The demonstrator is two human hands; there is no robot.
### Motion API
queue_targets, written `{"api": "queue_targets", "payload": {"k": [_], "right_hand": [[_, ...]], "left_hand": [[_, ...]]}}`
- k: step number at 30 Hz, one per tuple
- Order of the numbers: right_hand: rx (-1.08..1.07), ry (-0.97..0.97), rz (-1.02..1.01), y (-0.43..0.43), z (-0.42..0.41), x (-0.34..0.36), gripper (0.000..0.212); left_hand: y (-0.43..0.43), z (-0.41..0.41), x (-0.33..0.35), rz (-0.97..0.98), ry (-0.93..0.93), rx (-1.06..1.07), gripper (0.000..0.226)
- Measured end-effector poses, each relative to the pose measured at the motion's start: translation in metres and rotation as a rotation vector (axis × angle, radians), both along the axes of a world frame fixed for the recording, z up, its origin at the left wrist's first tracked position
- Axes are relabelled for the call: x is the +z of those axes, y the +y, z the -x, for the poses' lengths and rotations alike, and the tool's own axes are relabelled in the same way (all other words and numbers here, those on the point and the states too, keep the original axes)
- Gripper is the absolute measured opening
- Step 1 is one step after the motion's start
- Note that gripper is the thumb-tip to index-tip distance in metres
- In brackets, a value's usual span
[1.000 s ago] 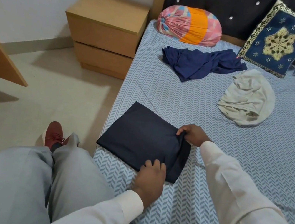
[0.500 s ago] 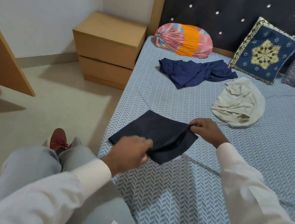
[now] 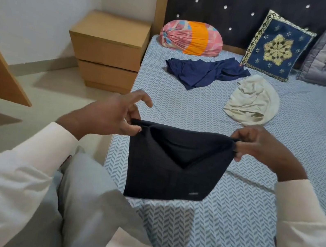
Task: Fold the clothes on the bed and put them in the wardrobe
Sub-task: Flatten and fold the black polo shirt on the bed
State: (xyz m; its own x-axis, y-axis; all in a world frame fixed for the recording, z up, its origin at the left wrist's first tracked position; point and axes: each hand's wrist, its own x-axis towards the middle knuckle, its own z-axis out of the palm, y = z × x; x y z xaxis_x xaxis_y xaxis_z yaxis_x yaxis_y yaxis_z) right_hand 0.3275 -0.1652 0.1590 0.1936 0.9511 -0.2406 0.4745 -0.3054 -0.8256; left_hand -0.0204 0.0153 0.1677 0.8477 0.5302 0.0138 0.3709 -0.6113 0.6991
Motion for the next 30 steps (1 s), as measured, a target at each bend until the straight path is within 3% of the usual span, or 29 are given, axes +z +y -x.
{"api": "queue_targets", "payload": {"k": [5,12,15,18,21,26,30], "right_hand": [[-0.128,-0.072,0.156,0.042,-0.01,-0.038,0.018],[-0.275,-0.075,0.262,0.124,-0.023,-0.105,0.018],[-0.297,-0.064,0.278,0.134,-0.028,-0.135,0.008],[-0.386,0.037,0.316,0.118,-0.032,-0.164,0.026],[-0.3,-0.002,0.49,0.084,-0.032,-0.194,0.022],[-0.212,0.056,0.688,0.035,-0.002,-0.199,0.045],[-0.162,0.066,0.674,0.013,0.016,-0.2,0.041]], "left_hand": [[0.042,-0.035,-0.059,-0.029,0.148,0.053,0.048],[0.087,-0.087,-0.12,-0.151,0.344,0.215,0.045],[0.091,-0.097,-0.146,0.027,0.345,0.383,0.064],[0.08,-0.088,-0.174,0.297,0.346,0.559,0.078],[0.057,-0.066,-0.196,0.443,0.363,0.616,0.039],[0.013,-0.039,-0.211,0.768,0.395,0.606,0.032],[-0.014,-0.035,-0.212,0.698,0.582,0.452,0.029]]}}
